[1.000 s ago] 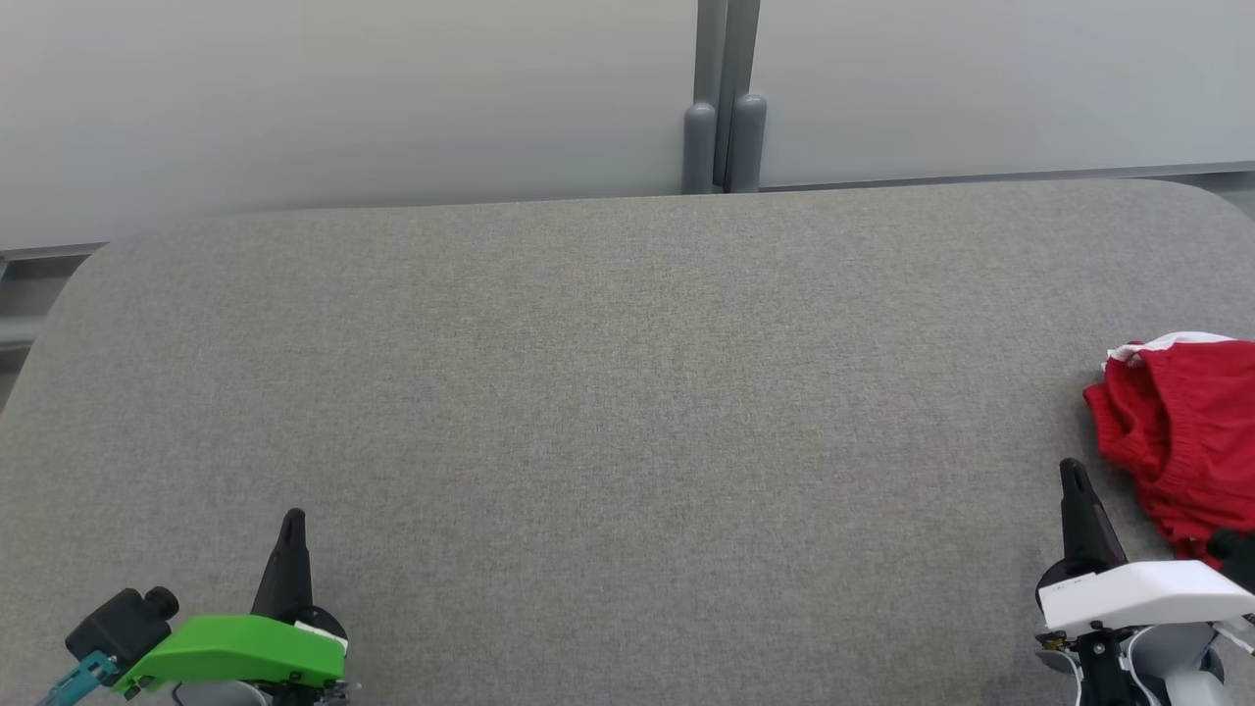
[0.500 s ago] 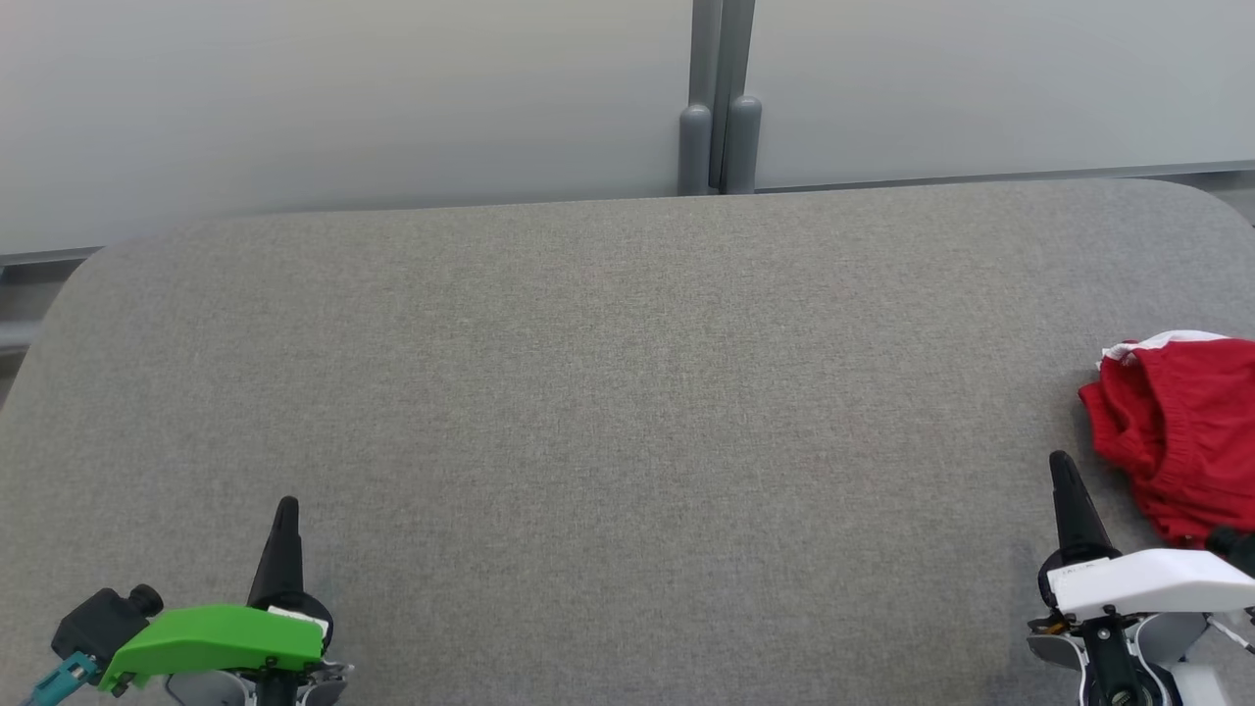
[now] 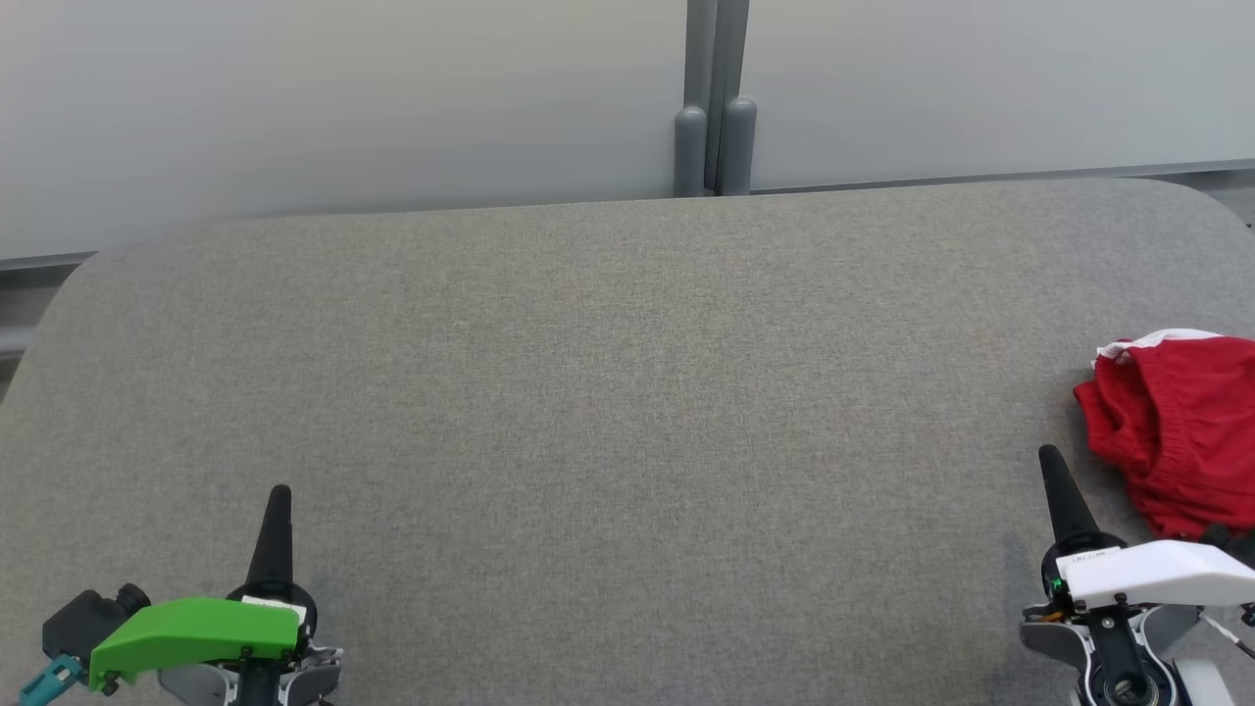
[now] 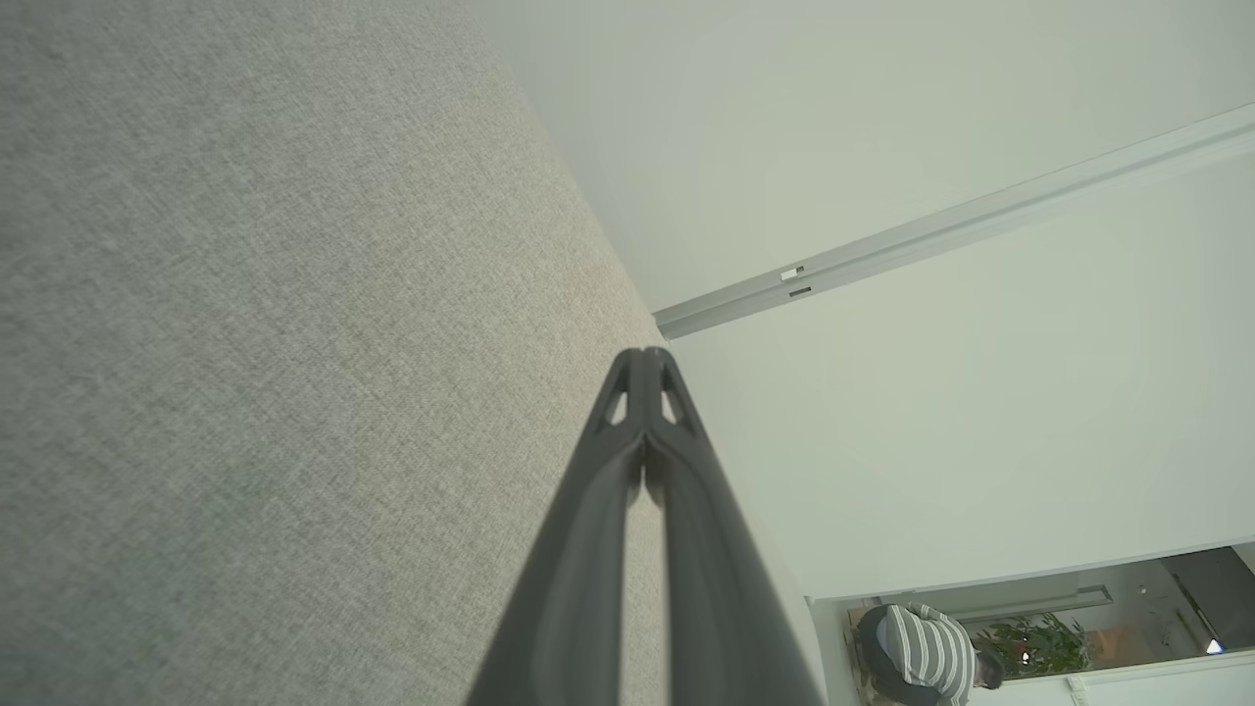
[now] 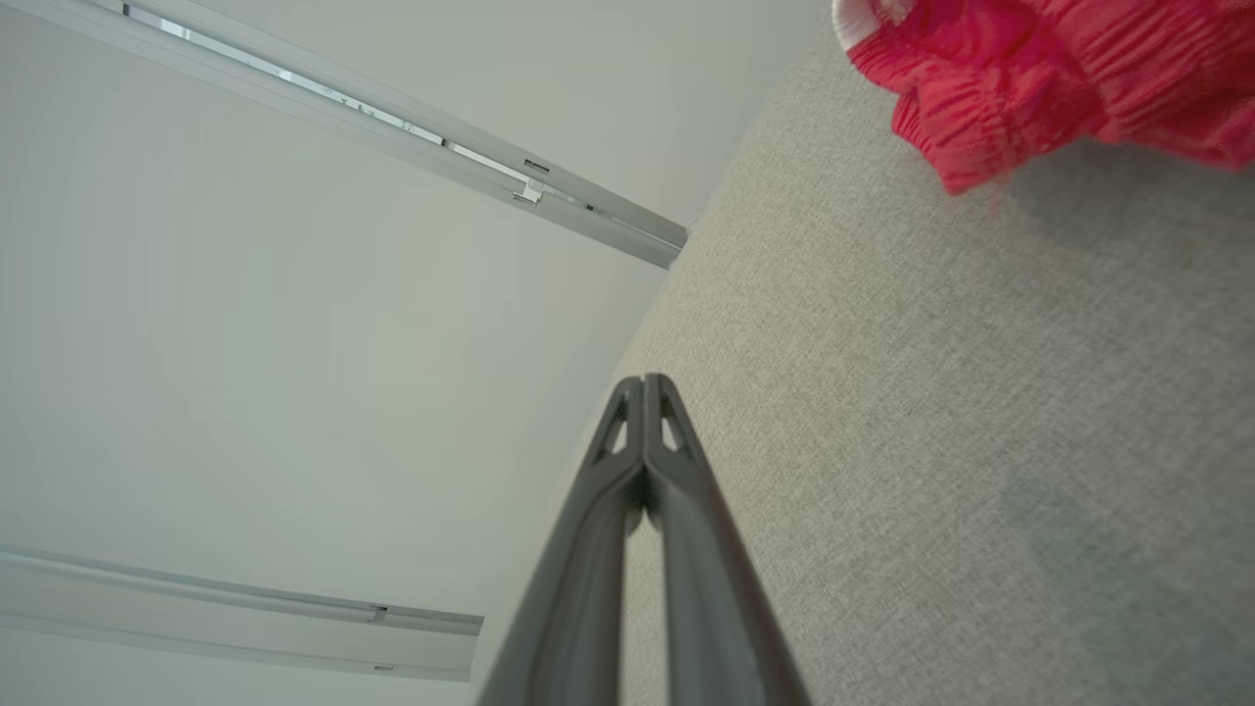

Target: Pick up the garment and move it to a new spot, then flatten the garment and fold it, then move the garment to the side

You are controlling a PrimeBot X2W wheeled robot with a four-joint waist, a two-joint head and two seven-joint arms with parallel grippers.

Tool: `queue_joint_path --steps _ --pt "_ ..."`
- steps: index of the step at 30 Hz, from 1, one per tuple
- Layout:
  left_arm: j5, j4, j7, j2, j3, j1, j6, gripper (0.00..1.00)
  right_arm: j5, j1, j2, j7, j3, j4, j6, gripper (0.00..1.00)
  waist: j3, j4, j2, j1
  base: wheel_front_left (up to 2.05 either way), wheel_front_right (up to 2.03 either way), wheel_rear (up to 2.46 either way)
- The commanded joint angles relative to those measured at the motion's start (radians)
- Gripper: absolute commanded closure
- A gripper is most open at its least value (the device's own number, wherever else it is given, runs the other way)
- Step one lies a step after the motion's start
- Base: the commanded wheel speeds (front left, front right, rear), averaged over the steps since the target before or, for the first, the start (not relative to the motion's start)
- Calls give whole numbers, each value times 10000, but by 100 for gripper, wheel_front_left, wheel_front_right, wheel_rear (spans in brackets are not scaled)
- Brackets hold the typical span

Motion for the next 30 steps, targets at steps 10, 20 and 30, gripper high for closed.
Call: queue_joint_path --steps 10,20,30 --pt "-930 -170 272 -69 250 -294 -78 100 1192 -300 -82 286 63 33 7 100 -19 -43 44 0 0 0 0" --pt "-1685 -224 498 -143 424 -334 -109 100 2125 -369 -94 503 106 97 6 100 -38 -85 49 0 0 0 0" --pt "-2382 -283 709 -195 569 -392 -132 100 3005 -477 -106 720 150 159 6 100 -57 -126 55 0 0 0 0"
